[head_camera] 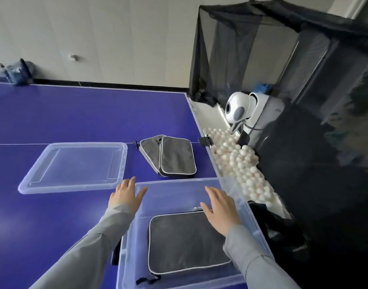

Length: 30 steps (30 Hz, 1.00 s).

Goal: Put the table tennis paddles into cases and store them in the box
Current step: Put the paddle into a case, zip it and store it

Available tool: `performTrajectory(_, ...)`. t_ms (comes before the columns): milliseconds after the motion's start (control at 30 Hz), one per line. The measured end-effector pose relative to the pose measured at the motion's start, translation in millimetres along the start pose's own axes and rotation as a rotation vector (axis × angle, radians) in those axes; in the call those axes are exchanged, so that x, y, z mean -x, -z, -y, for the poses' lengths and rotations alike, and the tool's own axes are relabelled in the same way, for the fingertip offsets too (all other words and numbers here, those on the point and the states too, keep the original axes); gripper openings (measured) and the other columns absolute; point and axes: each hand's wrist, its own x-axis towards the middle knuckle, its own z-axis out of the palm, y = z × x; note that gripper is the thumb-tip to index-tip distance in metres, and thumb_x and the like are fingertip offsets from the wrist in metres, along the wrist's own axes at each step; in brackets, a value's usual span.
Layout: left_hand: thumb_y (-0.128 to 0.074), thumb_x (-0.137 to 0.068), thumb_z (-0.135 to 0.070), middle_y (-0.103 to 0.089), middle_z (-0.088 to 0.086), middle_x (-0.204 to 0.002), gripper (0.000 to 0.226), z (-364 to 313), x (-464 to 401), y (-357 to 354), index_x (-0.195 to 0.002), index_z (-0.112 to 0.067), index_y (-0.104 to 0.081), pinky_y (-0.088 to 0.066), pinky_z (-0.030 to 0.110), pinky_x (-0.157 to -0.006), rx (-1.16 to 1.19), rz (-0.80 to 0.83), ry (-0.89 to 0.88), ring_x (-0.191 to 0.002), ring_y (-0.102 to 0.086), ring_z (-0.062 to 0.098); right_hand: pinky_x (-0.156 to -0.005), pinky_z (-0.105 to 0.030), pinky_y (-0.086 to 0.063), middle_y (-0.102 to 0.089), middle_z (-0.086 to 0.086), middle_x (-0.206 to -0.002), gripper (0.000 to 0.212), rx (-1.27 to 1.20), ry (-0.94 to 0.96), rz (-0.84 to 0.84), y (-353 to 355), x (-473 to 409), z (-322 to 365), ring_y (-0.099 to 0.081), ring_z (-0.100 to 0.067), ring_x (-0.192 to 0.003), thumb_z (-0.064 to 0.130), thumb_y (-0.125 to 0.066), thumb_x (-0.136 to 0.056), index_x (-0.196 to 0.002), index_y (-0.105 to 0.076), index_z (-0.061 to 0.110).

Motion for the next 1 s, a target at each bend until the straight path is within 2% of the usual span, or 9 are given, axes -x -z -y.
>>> performTrajectory(333,-0.040,-0.091,-0.059,-0.051,0.001,-0.127,0.053,-14,-31,-19,-0.123,-0.019,-0.055,-0.043,0.041,-0.093,0.020,0.026,0.174,-0.120,-0.047,0.023,-0.109,-0.034,-0.028,-0.038,-0.001,-0.147,0.055,-0.041,0.078,0.039,0,-97,-47,-0.033,-0.019,-0.137,0.038,-0.042,-0.098,-0.146,-0.030,0.015)
performTrajectory(467,-0.040,-0.089,-0.063,-0.059,-0.002,-0.121,0.050,-13,-37,-23,-0.109,-0.020,-0.058,-0.044,0.035,-0.080,0.042,0.038,0.213,-0.107,-0.056,0.026,-0.108,-0.037,-0.030,-0.040,-0.003,-0.147,0.054,-0.052,0.067,0.052,-7,-140,-51,-0.033,-0.022,-0.136,0.038,-0.043,-0.098,-0.145,-0.033,0.014)
performTrajectory(633,-0.048,-0.087,-0.060,-0.063,-0.001,-0.105,0.041,-8,-35,-28,-0.092,-0.020,-0.057,-0.047,0.035,-0.075,0.148,-0.014,0.213,-0.093,-0.057,0.024,-0.105,-0.040,-0.033,-0.042,-0.007,-0.145,0.054,-0.041,0.010,0.124,-27,-194,-52,-0.036,-0.027,-0.134,0.039,-0.044,-0.097,-0.144,-0.035,0.013)
performTrajectory(833,-0.048,-0.085,-0.063,-0.059,-0.007,-0.093,0.043,-8,-36,-31,-0.089,-0.020,-0.055,-0.047,0.036,-0.071,0.119,-0.039,0.226,-0.087,-0.056,0.023,-0.100,-0.044,-0.036,-0.046,-0.014,-0.140,0.054,-0.104,-0.130,0.225,-58,-253,-46,-0.039,-0.033,-0.130,0.043,-0.045,-0.096,-0.139,-0.038,0.010)
performTrajectory(1000,-0.053,-0.085,-0.057,-0.059,-0.004,-0.084,0.041,-9,-36,-30,-0.084,-0.016,-0.057,-0.047,0.038,-0.068,0.114,-0.056,0.214,-0.081,-0.054,0.023,-0.099,-0.046,-0.036,-0.047,-0.018,-0.137,0.059,-0.156,-0.214,0.230,-85,-287,-44,-0.039,-0.036,-0.129,0.046,-0.047,-0.094,-0.133,-0.041,0.002)
